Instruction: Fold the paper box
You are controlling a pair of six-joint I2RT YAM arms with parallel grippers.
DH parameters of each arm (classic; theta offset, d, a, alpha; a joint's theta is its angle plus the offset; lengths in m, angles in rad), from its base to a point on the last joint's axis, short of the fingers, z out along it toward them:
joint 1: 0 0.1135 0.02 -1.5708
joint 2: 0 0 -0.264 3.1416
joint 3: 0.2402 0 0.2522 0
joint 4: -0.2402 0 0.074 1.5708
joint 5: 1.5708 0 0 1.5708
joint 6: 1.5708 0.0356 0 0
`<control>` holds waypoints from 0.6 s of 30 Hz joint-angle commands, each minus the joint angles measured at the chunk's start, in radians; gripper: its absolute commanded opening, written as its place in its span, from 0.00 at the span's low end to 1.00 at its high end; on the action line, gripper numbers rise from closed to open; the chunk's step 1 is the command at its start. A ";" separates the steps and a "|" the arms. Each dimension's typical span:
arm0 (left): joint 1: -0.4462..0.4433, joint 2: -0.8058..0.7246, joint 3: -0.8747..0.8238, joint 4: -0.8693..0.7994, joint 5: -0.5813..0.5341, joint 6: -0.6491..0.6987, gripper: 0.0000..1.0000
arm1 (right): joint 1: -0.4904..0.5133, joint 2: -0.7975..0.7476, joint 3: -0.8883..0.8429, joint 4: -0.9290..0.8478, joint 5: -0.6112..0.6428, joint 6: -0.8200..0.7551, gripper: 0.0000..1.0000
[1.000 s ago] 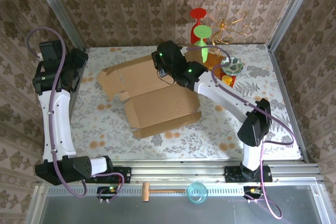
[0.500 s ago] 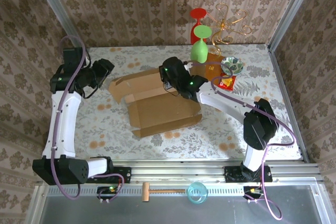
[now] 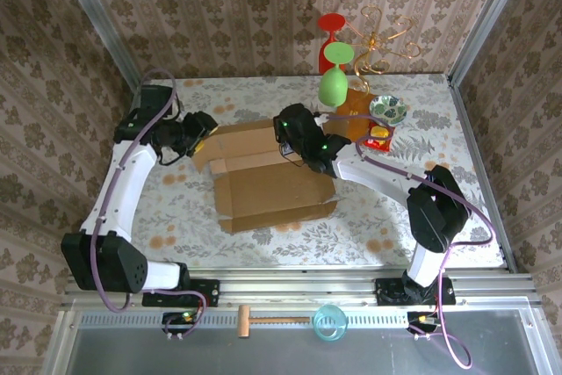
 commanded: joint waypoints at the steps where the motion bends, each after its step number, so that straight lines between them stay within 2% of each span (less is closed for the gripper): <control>1: -0.004 -0.001 -0.029 0.031 -0.010 0.015 0.57 | -0.008 -0.033 -0.012 0.015 0.004 0.020 0.00; 10: -0.029 0.062 -0.039 0.182 0.030 -0.050 0.56 | -0.009 -0.027 -0.025 0.026 -0.021 0.028 0.00; 14: -0.051 0.056 0.036 0.069 0.007 -0.044 0.59 | -0.021 -0.033 -0.033 0.027 -0.017 0.021 0.00; 18: -0.056 0.015 0.016 0.012 0.035 -0.088 0.61 | -0.032 -0.033 -0.036 0.027 -0.020 0.016 0.00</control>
